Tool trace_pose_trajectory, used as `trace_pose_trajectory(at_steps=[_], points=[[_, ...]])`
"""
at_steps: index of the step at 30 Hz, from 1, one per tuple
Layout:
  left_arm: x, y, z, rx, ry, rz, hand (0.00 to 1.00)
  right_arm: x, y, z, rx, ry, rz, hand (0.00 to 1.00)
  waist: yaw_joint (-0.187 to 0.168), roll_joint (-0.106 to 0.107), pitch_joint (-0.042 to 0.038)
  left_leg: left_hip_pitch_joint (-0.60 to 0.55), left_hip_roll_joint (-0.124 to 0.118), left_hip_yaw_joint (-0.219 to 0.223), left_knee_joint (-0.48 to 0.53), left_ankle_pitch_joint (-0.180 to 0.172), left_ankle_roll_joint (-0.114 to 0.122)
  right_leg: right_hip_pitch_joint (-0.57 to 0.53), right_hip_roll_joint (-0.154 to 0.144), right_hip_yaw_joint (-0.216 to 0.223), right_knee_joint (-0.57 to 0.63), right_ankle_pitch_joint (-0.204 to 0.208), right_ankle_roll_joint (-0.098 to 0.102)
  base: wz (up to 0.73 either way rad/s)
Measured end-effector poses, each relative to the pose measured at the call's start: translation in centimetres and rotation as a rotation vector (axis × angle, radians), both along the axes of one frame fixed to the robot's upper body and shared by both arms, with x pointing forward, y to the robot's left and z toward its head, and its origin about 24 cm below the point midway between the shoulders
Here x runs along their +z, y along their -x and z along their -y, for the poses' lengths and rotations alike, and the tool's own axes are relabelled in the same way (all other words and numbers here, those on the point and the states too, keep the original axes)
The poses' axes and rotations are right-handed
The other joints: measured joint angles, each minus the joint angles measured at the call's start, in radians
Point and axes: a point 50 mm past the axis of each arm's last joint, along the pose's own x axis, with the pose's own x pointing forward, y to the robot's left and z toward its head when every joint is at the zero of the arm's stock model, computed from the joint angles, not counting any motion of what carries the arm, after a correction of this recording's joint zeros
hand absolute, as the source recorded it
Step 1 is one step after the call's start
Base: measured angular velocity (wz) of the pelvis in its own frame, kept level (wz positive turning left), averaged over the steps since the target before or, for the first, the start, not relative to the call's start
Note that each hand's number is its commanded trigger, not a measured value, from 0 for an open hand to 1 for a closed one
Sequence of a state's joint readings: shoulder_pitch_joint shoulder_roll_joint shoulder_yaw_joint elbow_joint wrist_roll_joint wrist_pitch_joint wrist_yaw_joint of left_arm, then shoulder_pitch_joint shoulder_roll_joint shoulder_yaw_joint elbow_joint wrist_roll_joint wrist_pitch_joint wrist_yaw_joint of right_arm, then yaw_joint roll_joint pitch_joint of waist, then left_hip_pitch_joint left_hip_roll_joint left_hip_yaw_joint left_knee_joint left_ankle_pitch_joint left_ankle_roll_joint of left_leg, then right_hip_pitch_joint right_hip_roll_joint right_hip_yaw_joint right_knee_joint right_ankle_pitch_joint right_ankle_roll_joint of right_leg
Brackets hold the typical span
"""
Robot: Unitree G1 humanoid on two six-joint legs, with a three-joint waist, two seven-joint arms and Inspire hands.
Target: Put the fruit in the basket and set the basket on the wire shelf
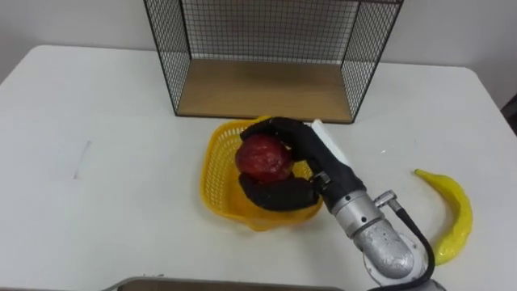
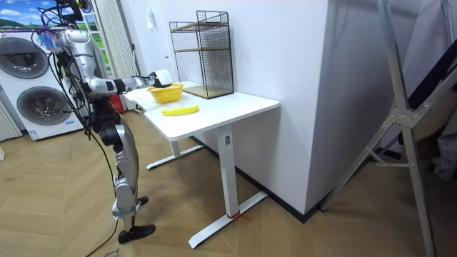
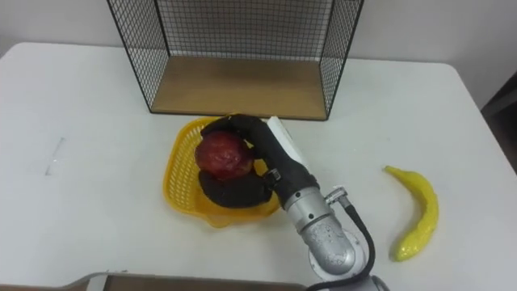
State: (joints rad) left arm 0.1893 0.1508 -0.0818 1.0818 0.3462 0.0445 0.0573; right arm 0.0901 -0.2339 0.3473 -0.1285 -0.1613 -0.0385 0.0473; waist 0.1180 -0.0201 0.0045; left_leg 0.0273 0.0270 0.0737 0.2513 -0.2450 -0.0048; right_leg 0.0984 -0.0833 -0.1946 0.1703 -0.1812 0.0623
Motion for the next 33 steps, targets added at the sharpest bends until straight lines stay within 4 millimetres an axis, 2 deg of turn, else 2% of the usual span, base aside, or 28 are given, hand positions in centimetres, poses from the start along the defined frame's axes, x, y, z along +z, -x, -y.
trace_pose_trajectory(at_steps=[5, 11, 17, 22, 33], points=[[0.0, 0.0, -0.2, -0.002, -0.003, 0.0, 0.0, -0.8, -0.1, 0.6, -0.01, 0.026, -0.043, 0.0, -0.002, -0.011, 0.0049, -0.007, 0.0, -0.004, 0.007, 0.0, 0.0, 0.0, 0.0, -0.002, 0.0, 0.0, 0.0, 0.01], [0.2, -0.3, -0.4, -0.006, -0.005, 0.002, 0.0, -0.7, -0.2, 0.5, -0.012, 0.028, -0.037, 0.0, -0.002, -0.015, 0.0044, -0.023, -0.001, -0.018, 0.02, 0.0, 0.0, -0.002, 0.0, -0.013, 0.002, 0.001, 0.0, 0.06], [0.2, -0.1, -0.5, -0.005, -0.001, -0.01, 0.0, -0.8, -0.1, 0.5, -0.005, 0.017, -0.049, 0.0, -0.006, -0.01, 0.0034, -0.024, -0.001, -0.024, 0.023, 0.0, 0.0, 0.003, 0.0, -0.02, 0.002, 0.002, -0.001, 0.03], [0.2, 0.1, -0.5, -0.005, -0.003, -0.006, 0.0, -1.1, -0.1, 0.5, 0.002, 0.021, -0.065, 0.0, -0.011, 0.002, -0.004, -0.018, -0.001, -0.024, 0.023, 0.0, 0.0, 0.009, 0.0, -0.019, 0.002, 0.002, -0.001, 0.0], [0.2, 0.4, -0.6, 0.0, -0.023, -0.004, 0.0, -1.3, -0.1, 0.7, -0.011, -0.013, -0.086, 0.0, -0.014, 0.0, -0.0016, -0.015, -0.002, -0.025, 0.022, 0.0, 0.0, 0.014, 0.0, -0.019, 0.002, 0.002, -0.001, 0.0]])
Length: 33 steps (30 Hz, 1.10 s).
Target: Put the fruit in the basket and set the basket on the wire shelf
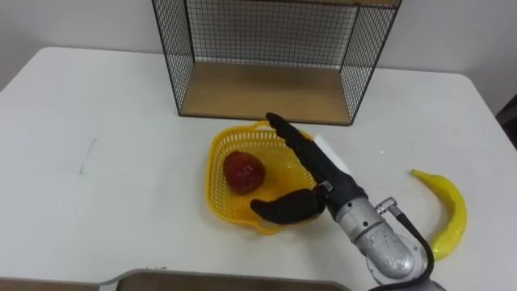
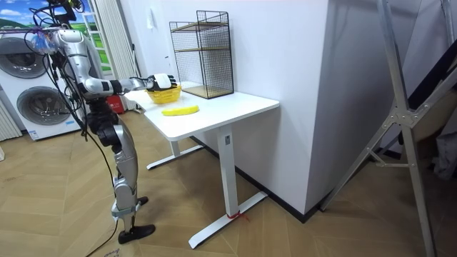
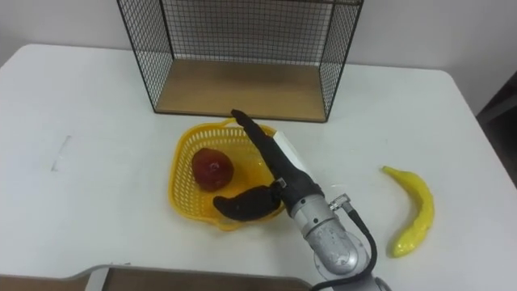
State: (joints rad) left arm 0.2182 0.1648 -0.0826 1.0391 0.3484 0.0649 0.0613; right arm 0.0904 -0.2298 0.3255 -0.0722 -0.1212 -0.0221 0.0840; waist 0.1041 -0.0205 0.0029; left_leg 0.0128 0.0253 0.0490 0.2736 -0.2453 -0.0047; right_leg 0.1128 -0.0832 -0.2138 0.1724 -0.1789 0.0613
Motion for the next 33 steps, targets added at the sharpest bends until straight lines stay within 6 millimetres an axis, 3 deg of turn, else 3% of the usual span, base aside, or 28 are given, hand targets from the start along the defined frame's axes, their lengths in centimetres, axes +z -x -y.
trace_pose_trajectory(at_steps=[8, 14, 21, 27, 33], points=[[0.0, 0.9, -0.1, 0.011, -0.022, -0.011, 0.0, -0.8, -0.3, 1.7, -0.117, -0.161, -0.078, 0.0, -0.018, -0.003, 0.0027, -0.002, 0.0, -0.005, -0.003, 0.0, -0.001, -0.001, 0.0, -0.008, -0.001, 0.0, 0.0, 0.0], [0.0, 1.4, 0.0, 0.012, -0.012, -0.002, 0.0, 1.6, -1.0, 2.9, -0.21, -0.26, 0.028, 0.0, -0.025, -0.006, 0.0007, -0.002, 0.0, -0.002, 0.0, 0.0, 0.0, 0.0, 0.0, -0.007, -0.001, 0.0, 0.0, -0.01], [0.0, 2.1, 0.0, 0.009, -0.003, -0.01, 0.0, 6.5, -1.1, 4.6, -0.252, -0.425, 0.241, 0.0, -0.042, 0.005, 0.0024, -0.001, 0.0, -0.003, 0.001, 0.0, 0.0, 0.001, -0.001, -0.008, -0.001, 0.0, 0.0, 0.0], [0.0, 2.7, -0.1, 0.031, 0.017, -0.017, 0.0, 7.3, -1.1, 6.7, -0.331, -0.494, 0.295, 0.0, -0.047, 0.017, -0.0003, 0.006, 0.0, 0.007, 0.0, 0.0, 0.0, -0.001, -0.001, 0.004, 0.006, 0.0, 0.0, -0.05], [-0.1, 3.0, 0.1, 0.072, 0.035, -0.018, 0.0, 7.5, -1.1, 7.1, -0.347, -0.489, 0.304, 0.0, -0.049, 0.02, -0.0024, 0.015, 0.002, 0.023, -0.006, 0.0, 0.0, -0.009, -0.001, 0.019, 0.015, 0.0, 0.0, -0.08]])
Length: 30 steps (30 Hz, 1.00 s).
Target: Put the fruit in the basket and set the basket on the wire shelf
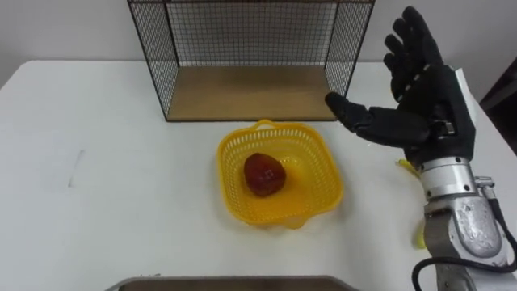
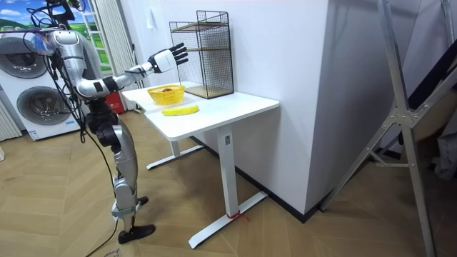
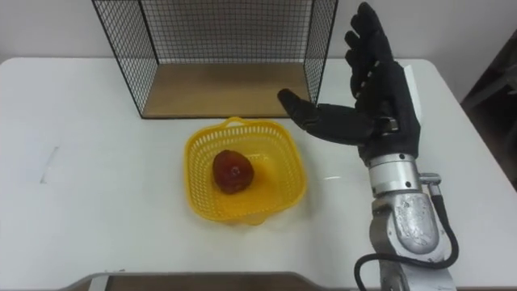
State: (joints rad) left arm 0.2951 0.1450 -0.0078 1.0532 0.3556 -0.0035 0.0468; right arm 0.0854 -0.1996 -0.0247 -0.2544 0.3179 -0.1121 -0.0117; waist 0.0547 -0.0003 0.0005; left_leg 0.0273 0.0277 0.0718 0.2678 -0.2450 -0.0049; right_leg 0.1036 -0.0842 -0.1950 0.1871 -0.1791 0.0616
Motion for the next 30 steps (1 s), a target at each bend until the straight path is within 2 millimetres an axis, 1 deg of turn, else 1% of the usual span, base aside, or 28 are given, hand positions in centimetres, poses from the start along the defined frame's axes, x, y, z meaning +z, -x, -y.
trace_pose_trajectory(at_steps=[2, 5, 7, 10, 11, 13, 16, 18, 19, 22, 24, 27, 30], points=[[0.0, 0.1, 0.0, 0.008, 0.0, -0.001, 0.0, 0.0, 0.0, 0.0, -0.004, 0.004, 0.0, 0.0, -0.003, -0.005, -0.0004, 0.0, 0.0, 0.001, 0.0, 0.0, 0.0, -0.001, 0.0, 0.0, 0.0, 0.0, 0.0, -0.02], [0.0, 0.2, -0.2, 0.033, -0.002, 0.0, 0.0, 0.0, 0.0, 0.0, -0.035, 0.07, 0.002, 0.0, -0.006, -0.016, -0.0019, 0.001, 0.001, 0.005, -0.002, 0.0, 0.0, -0.002, 0.0, 0.002, 0.0, 0.0, 0.0, -0.02], [0.1, 0.5, -0.4, 0.043, -0.008, -0.003, 0.0, 0.0, 0.0, 0.2, -0.082, 0.112, 0.005, 0.0, -0.009, -0.026, -0.0067, 0.005, 0.001, 0.006, -0.003, 0.001, 0.001, 0.001, 0.0, 0.002, 0.0, 0.0, 0.0, 0.0], [0.1, 0.7, -0.5, 0.045, -0.018, -0.006, 0.0, 0.0, 0.1, 0.5, -0.148, 0.132, 0.007, 0.0, -0.018, -0.03, -0.0052, 0.014, 0.001, 0.005, -0.002, 0.001, 0.001, 0.01, 0.0, 0.003, -0.002, 0.0, 0.0, 0.0], [0.1, 0.7, -0.5, 0.046, -0.022, -0.006, 0.0, -0.1, 0.1, 0.6, -0.182, 0.147, 0.005, 0.0, -0.021, -0.029, -0.0026, 0.018, 0.001, 0.006, -0.009, 0.001, 0.001, 0.013, 0.0, 0.003, -0.002, 0.0, 0.0, 0.0], [0.1, 0.7, -0.6, 0.046, -0.025, -0.004, 0.0, -0.3, 0.2, 1.0, -0.232, 0.169, -0.001, 0.0, -0.027, -0.032, -0.0025, 0.019, 0.001, 0.006, -0.01, 0.0, 0.001, 0.013, 0.0, 0.003, -0.003, 0.0, 0.0, 0.0], [0.1, 0.6, -0.6, 0.049, -0.035, -0.003, 0.0, -1.5, 0.3, 2.9, -0.38, 0.215, -0.049, 0.0, -0.036, -0.036, -0.0028, 0.019, 0.001, 0.008, -0.01, 0.001, 0.001, 0.013, 0.0, 0.003, -0.002, 0.0, 0.0, 0.0], [0.2, 0.7, -0.7, 0.055, -0.042, -0.009, 0.0, -2.0, 0.4, 3.9, -0.452, 0.215, -0.074, 0.0, -0.037, -0.037, -0.0029, 0.018, 0.001, 0.008, -0.012, 0.001, 0.001, 0.011, 0.0, 0.003, -0.002, 0.0, 0.0, 0.0], [0.2, 0.8, -0.9, 0.062, -0.047, -0.013, 0.0, -2.4, 0.5, 4.6, -0.495, 0.218, -0.092, 0.0, -0.042, -0.041, -0.0047, 0.018, 0.001, 0.008, -0.015, 0.003, 0.001, 0.008, 0.0, 0.003, -0.002, 0.0, 0.0, 0.0], [0.2, 0.9, -1.1, 0.076, -0.056, -0.019, 0.0, -2.9, 0.7, 5.5, -0.552, 0.222, -0.119, 0.0, -0.047, -0.044, -0.0066, 0.018, 0.001, 0.011, -0.03, 0.01, -0.001, 0.001, 0.0, 0.004, -0.002, 0.0, 0.0, 0.0], [0.3, 0.8, -1.4, 0.092, -0.063, -0.017, 0.0, -3.1, 0.9, 6.1, -0.598, 0.22, -0.129, 0.0, -0.05, -0.044, -0.0056, 0.02, 0.0, 0.011, -0.043, 0.017, -0.003, -0.003, 0.0, 0.004, -0.002, 0.0, 0.0, 0.0], [0.3, 0.7, -1.4, 0.091, -0.066, -0.016, 0.0, -3.4, 1.1, 6.6, -0.645, 0.224, -0.141, 0.0, -0.05, -0.046, -0.0042, 0.022, 0.0, 0.011, -0.048, 0.019, -0.003, -0.004, 0.0, 0.004, -0.003, 0.0, 0.0, 0.0], [0.4, 0.3, -1.6, 0.089, -0.074, -0.004, 0.0, -4.1, 1.2, 7.0, -0.671, 0.23, -0.173, 0.0, -0.048, -0.052, -0.0011, 0.025, 0.0, 0.013, -0.048, 0.019, -0.003, -0.005, 0.0, 0.006, -0.003, 0.0, 0.0, 0.0]])
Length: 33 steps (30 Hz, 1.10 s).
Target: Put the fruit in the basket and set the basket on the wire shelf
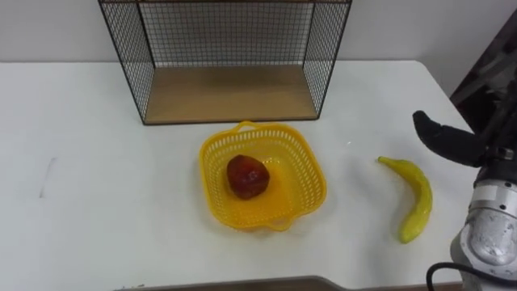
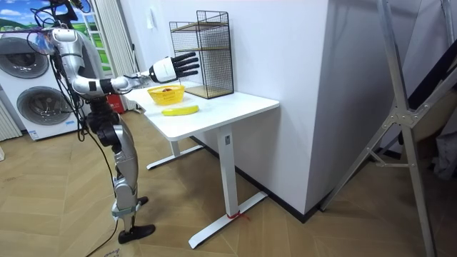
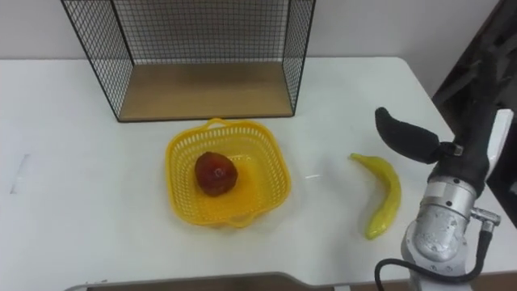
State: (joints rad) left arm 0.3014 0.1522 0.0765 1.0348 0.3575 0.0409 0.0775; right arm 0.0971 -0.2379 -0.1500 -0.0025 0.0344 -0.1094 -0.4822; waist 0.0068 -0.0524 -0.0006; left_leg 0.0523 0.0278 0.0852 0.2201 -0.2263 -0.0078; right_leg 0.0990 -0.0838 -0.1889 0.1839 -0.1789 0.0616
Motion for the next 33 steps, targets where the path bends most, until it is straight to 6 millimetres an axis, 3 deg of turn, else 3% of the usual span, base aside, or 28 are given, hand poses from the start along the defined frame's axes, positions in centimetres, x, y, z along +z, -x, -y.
trace_pose_trajectory(at_steps=[19, 33], points=[[0.3, -0.7, -0.3, 0.003, -0.019, 0.014, 0.0, -4.0, -0.1, -0.5, 0.165, 0.05, -0.296, 0.0, 0.002, -0.008, 0.0018, -0.001, 0.001, 0.008, 0.003, 0.0, 0.0, -0.004, 0.0, 0.008, 0.002, 0.0, 0.0, -0.01], [0.4, 0.0, -0.6, 0.03, -0.037, -0.025, 0.0, -9.3, 1.6, 0.3, 0.229, 0.007, -0.585, 0.0, 0.02, -0.011, -0.0004, 0.013, 0.001, 0.0, 0.001, 0.0, 0.0, 0.015, -0.001, -0.003, 0.001, 0.0, -0.001, 0.01]])
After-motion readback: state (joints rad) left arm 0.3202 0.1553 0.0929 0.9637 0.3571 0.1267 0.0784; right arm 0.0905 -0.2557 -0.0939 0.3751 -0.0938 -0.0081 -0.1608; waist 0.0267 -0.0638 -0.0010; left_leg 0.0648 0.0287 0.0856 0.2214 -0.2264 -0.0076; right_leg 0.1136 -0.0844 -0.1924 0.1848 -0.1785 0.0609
